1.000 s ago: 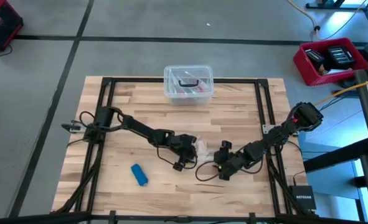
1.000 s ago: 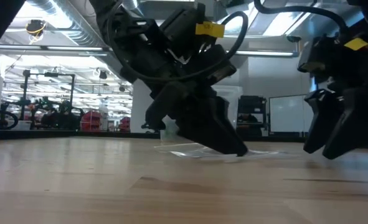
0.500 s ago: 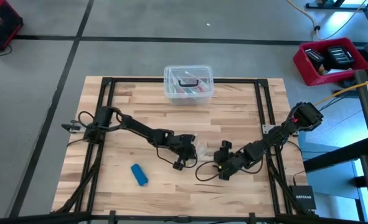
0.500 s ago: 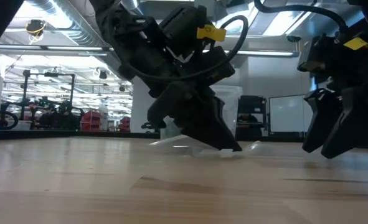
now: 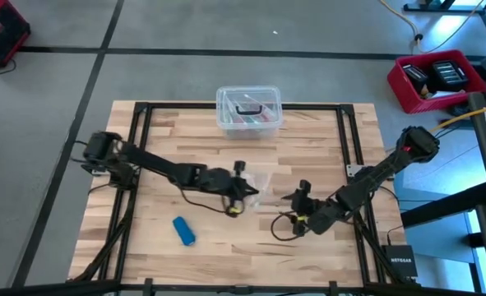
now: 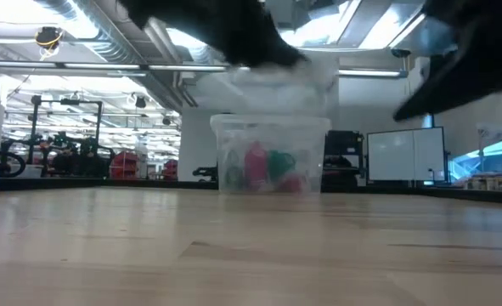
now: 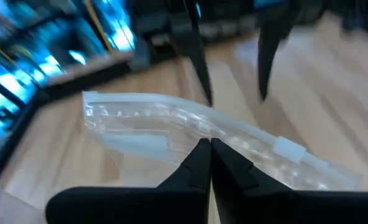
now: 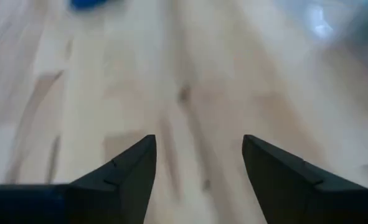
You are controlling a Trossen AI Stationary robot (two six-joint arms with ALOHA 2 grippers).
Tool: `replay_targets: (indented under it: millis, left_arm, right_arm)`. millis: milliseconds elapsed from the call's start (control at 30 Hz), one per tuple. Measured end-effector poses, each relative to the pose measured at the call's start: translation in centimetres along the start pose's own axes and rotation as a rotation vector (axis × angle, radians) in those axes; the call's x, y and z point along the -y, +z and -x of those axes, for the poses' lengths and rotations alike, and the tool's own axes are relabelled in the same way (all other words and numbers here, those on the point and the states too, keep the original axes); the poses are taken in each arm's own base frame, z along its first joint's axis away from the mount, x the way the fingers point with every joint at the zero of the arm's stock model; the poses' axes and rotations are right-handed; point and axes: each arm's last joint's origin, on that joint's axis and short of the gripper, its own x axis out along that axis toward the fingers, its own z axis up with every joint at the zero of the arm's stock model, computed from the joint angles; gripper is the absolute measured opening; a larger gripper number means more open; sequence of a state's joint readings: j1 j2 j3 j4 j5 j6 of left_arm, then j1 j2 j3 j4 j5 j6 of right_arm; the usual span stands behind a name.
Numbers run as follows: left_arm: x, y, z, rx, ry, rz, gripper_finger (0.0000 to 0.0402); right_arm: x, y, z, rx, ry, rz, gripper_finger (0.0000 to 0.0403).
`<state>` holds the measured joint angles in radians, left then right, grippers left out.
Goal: Roll bandage
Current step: Open the transparent zip bag
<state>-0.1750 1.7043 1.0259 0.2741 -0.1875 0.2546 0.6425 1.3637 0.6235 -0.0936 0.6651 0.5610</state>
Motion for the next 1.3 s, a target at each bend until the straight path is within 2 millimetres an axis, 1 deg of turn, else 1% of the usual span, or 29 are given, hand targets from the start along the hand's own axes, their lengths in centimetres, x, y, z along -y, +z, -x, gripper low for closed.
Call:
replay_targets:
  millis: [33, 167, 300, 367, 467, 533, 600, 700, 800, 933, 1067, 1167, 1233, 1300]
  left_arm:
    - [-0.1, 0.0, 0.8, 0.051, 0.014, 0.025, 0.0]
    - [-0.2, -1.1, 3.4, 0.289, 0.051, 0.164, 0.0]
    - [-0.5, -1.6, 5.6, 0.565, 0.017, 0.294, 0.0]
    - [-0.4, -1.8, 6.1, 0.627, -0.03, 0.322, 0.0]
    - [-0.2, -1.8, 6.3, 0.647, -0.067, 0.344, 0.0]
    - [-0.1, -1.7, 6.3, 0.651, -0.076, 0.353, 0.0]
    - [-0.1, -1.7, 6.3, 0.652, -0.078, 0.354, 0.0]
    - [-0.1, -1.7, 6.3, 0.658, -0.077, 0.355, 0.0]
    - [-0.1, -1.7, 6.3, 0.652, -0.081, 0.363, 0.0]
    - [-0.1, -1.7, 6.3, 0.651, -0.082, 0.367, 0.0]
    - [-0.1, -1.7, 6.3, 0.65, -0.083, 0.368, 0.0]
    - [-0.1, -1.8, 6.3, 0.647, -0.081, 0.365, 0.0]
    - [-0.1, -1.7, 6.3, 0.648, -0.078, 0.358, 0.0]
    - [-0.1, -1.7, 6.2, 0.645, -0.077, 0.355, 0.0]
  right_arm:
    - [0.0, 0.2, 0.2, 0.045, -0.036, 0.006, 0.024]
    - [-0.6, 1.5, 0.5, 0.24, -0.132, -0.001, 0.024]
    - [-0.7, 3.3, 0.4, 0.36, -0.129, -0.007, 0.024]
    - [-0.4, 4.4, 0.2, 0.406, -0.097, -0.025, 0.024]
    - [0.0, 6.1, 0.0, 0.486, -0.012, -0.047, 0.024]
    - [0.0, 7.3, 0.0, 0.533, 0.071, 0.002, 0.024]
    - [-0.2, 8.1, -0.3, 0.558, 0.106, 0.064, 0.024]
    - [-0.4, 9.2, -1.0, 0.577, 0.07, 0.142, 0.024]
    - [-0.5, 10.3, -1.8, 0.583, -0.022, 0.233, 0.024]
    - [-0.5, 11.5, -2.7, 0.58, -0.113, 0.308, 0.024]
    - [-0.2, 12.1, -4.1, 0.558, -0.161, 0.352, 0.0237]
    - [-0.2, 12.8, -4.7, 0.56, -0.179, 0.354, 0.0212]
    - [-0.2, 13.0, -4.8, 0.556, -0.185, 0.367, 0.0181]
    - [-0.3, 12.9, -4.9, 0.546, -0.181, 0.379, 0.0142]
